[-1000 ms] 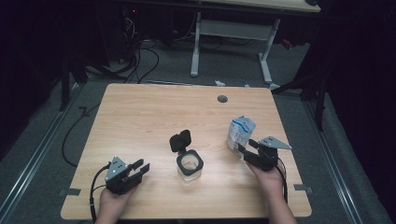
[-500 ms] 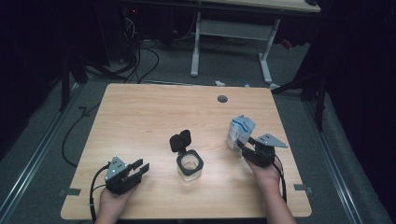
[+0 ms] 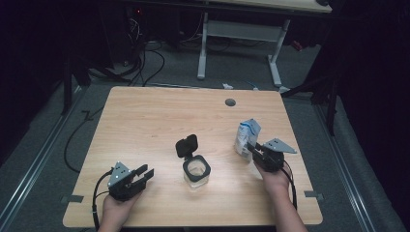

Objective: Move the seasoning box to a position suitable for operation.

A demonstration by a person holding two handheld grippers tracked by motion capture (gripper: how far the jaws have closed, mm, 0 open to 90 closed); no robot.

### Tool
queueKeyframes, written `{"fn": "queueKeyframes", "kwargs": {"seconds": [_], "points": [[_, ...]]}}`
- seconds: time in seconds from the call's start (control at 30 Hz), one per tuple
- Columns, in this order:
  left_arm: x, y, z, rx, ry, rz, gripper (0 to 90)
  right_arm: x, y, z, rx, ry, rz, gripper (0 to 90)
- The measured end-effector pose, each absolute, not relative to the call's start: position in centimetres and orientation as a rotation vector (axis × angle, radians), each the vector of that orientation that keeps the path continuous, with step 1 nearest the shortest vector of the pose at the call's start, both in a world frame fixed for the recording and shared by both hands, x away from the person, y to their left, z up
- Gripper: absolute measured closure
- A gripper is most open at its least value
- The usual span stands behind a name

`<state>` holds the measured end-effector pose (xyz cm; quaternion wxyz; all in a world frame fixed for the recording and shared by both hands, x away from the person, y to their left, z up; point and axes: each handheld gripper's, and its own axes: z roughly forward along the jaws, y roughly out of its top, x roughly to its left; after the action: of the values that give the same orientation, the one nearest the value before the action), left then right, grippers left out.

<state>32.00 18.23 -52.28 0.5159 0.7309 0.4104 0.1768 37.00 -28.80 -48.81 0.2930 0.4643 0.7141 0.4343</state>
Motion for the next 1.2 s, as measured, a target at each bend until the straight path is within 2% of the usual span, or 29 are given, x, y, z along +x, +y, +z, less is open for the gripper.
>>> {"fn": "queueKeyframes", "kwargs": {"seconds": [0.5,1.2], "points": [[32.0,18.3,-52.3,1.754,0.984,0.424,63.4,36.7,-28.8,-48.0,1.294,1.920,1.148,81.4],[32.1,18.2,-52.4,1.756,0.971,0.406,62.9,36.1,-29.1,-46.6,1.294,2.029,1.088,82.6]]}}
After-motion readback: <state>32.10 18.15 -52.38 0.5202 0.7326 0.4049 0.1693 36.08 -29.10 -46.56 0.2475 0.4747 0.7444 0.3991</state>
